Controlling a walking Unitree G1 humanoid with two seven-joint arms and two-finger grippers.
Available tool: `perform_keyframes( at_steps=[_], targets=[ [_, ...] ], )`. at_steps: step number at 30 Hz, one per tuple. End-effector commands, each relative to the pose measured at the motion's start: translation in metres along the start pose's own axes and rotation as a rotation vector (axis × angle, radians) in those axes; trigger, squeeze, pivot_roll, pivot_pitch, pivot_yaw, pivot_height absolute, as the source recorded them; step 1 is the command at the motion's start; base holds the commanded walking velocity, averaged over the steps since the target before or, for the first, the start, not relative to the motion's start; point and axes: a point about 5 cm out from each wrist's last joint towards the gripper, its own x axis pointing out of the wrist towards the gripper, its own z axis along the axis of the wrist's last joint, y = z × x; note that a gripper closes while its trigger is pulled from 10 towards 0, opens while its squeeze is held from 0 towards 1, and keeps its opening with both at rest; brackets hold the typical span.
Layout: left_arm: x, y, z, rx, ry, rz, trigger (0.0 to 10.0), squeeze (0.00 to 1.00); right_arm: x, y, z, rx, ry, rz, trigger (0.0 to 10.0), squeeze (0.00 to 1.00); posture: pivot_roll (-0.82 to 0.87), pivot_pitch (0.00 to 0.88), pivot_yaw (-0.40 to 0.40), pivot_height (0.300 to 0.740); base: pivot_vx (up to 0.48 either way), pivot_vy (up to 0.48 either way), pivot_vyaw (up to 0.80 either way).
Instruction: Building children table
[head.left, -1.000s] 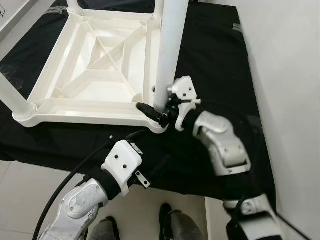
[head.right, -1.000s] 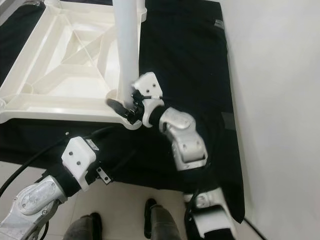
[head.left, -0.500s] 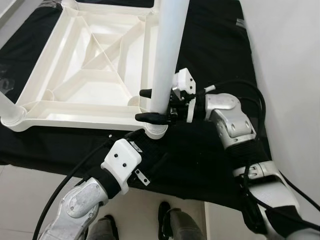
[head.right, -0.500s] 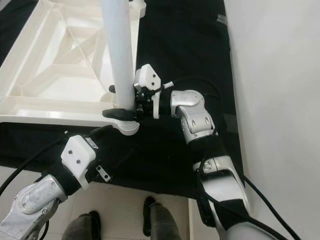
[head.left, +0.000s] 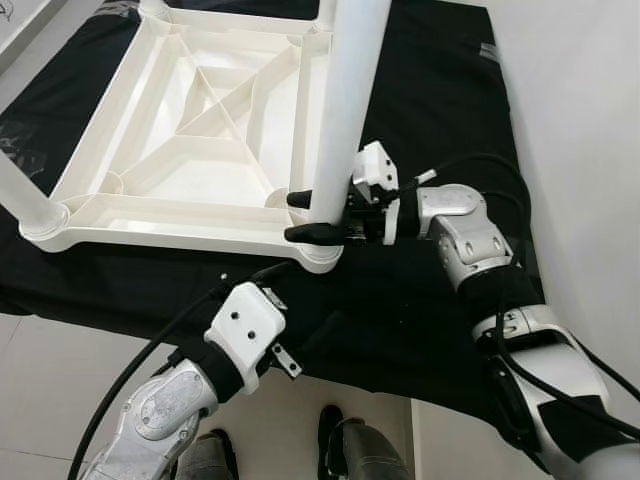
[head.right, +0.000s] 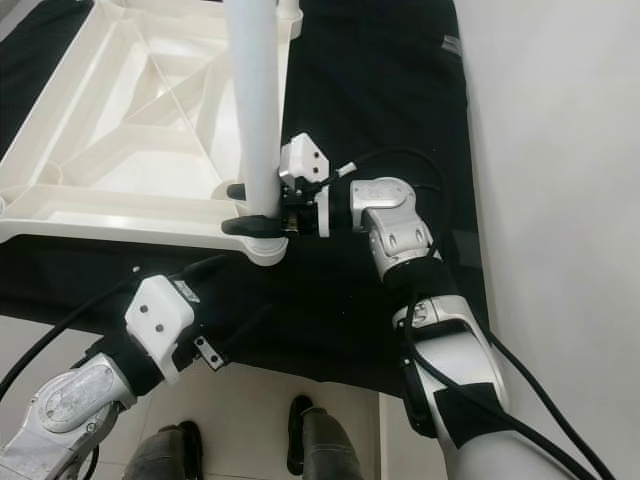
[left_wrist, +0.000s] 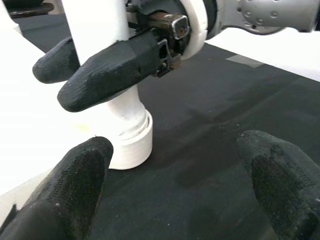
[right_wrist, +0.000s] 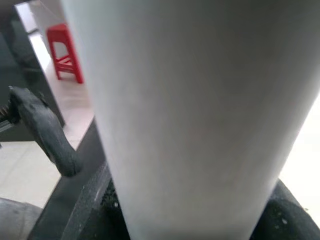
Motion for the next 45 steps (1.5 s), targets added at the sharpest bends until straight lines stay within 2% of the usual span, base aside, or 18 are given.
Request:
perform_keyframes(
  at_steps=[1, 4, 5, 6, 7, 8, 10, 13, 18, 19, 20, 21, 26, 29, 31, 32, 34, 45],
  targets=[
    [-0.002, -0.005, -0.001, 0.000, 0.011, -0.015, 10.0, 0.00, -0.008, 0.003, -0.016, 0.068, 0.034, -0.087, 0.0, 0.00, 0.12, 0.273, -0.131, 0.740, 0.000, 0.000, 0.00],
    [-0.004, -0.005, -0.001, 0.000, 0.013, -0.015, 10.0, 0.00, -0.012, 0.015, -0.029, 0.118, 0.059, -0.195, 0.0, 0.00, 0.11, 0.274, -0.136, 0.740, 0.000, 0.000, 0.00],
    [-0.007, -0.004, -0.002, 0.003, 0.023, -0.017, 10.0, 0.00, -0.011, 0.027, -0.049, 0.208, 0.157, -0.880, 0.0, 0.00, 0.12, 0.278, -0.139, 0.740, 0.000, 0.000, 0.00],
    [-0.007, -0.004, -0.002, 0.003, 0.023, -0.017, 10.0, 0.00, -0.011, 0.027, -0.049, 0.208, 0.157, -0.880, 0.0, 0.00, 0.12, 0.278, -0.139, 0.740, 0.000, 0.000, 0.00],
    [-0.007, -0.004, -0.001, 0.004, 0.024, -0.020, 10.0, 0.00, 0.002, 0.061, -0.058, 0.303, 0.200, -0.914, 0.0, 0.00, 0.13, 0.295, -0.131, 0.740, 0.000, 0.000, 0.00],
    [-0.007, -0.004, -0.001, 0.004, 0.024, -0.020, 10.0, 0.00, 0.002, 0.061, -0.058, 0.303, 0.200, -0.914, 0.0, 0.00, 0.13, 0.295, -0.131, 0.740, 0.000, 0.000, 0.00],
    [-0.006, -0.004, -0.001, 0.000, 0.023, -0.024, 10.0, 0.00, 0.027, 0.101, -0.056, 0.357, 0.201, -0.767, 0.0, 0.00, 0.11, 0.278, -0.118, 0.740, 0.000, 0.000, 0.00],
    [-0.003, -0.007, -0.002, 0.001, 0.021, -0.038, 10.0, 0.00, 0.029, 0.090, -0.052, 0.287, 0.181, -0.746, 0.0, 0.00, 0.12, 0.279, -0.128, 0.740, 0.000, 0.000, 0.00],
    [-0.001, -0.006, -0.001, 0.000, 0.009, -0.028, 10.0, 0.00, 0.035, 0.067, -0.042, 0.305, 0.133, -0.739, 0.0, 0.00, 0.12, 0.278, -0.139, 0.740, 0.000, 0.000, 0.00],
    [-0.002, -0.003, -0.002, 0.012, 0.018, -0.020, 10.0, 0.00, 0.035, 0.063, -0.040, 0.297, 0.129, -0.730, 10.0, 0.00, 0.12, 0.272, -0.138, 0.740, 0.000, 0.000, 0.00],
    [-0.002, -0.003, -0.002, 0.012, 0.018, -0.020, 10.0, 0.00, 0.035, 0.063, -0.040, 0.297, 0.129, -0.730, 10.0, 0.00, 0.12, 0.272, -0.138, 0.740, 0.000, 0.000, 0.00],
    [-0.002, -0.002, -0.001, 0.013, 0.016, -0.015, 10.0, 0.00, 0.034, 0.062, -0.036, 0.307, 0.123, -0.755, 10.0, 1.00, 0.13, 0.270, -0.137, 0.740, 0.000, 0.000, 0.00],
    [-0.001, 0.000, 0.000, 0.017, 0.008, -0.011, 10.0, 0.00, 0.029, 0.046, -0.015, 0.273, 0.048, -0.727, 10.0, 1.00, 0.12, 0.264, -0.135, 0.740, 0.000, 0.000, 0.00],
    [0.000, -0.001, 0.000, 0.015, 0.005, -0.016, 10.0, 0.00, 0.027, 0.031, 0.011, 0.217, -0.081, -0.547, 10.0, 1.00, 0.10, 0.262, -0.135, 0.740, 0.000, 0.000, 0.00],
    [0.002, -0.002, 0.000, 0.013, 0.003, -0.017, 10.0, 0.00, 0.024, 0.033, 0.024, 0.115, -0.124, -0.321, 10.0, 0.50, 0.11, 0.261, -0.137, 0.740, 0.000, 0.000, 0.00],
    [0.002, -0.002, 0.000, 0.013, 0.003, -0.017, 10.0, 0.00, 0.024, 0.033, 0.024, 0.115, -0.124, -0.321, 10.0, 0.50, 0.11, 0.261, -0.137, 0.740, 0.000, 0.000, 0.00],
    [0.002, -0.001, 0.000, 0.014, 0.002, -0.012, 10.0, 0.00, 0.020, 0.036, 0.023, 0.017, -0.078, -0.183, 10.0, 0.00, 0.11, 0.260, -0.140, 0.740, 0.000, 0.000, 0.00],
    [0.001, 0.001, -0.001, 0.021, 0.006, 0.002, 10.0, 0.00, 0.005, 0.020, 0.021, -0.031, -0.027, 0.049, 10.0, 0.00, 0.12, 0.258, -0.142, 0.740, 0.000, 0.000, 0.00]
  ],
)
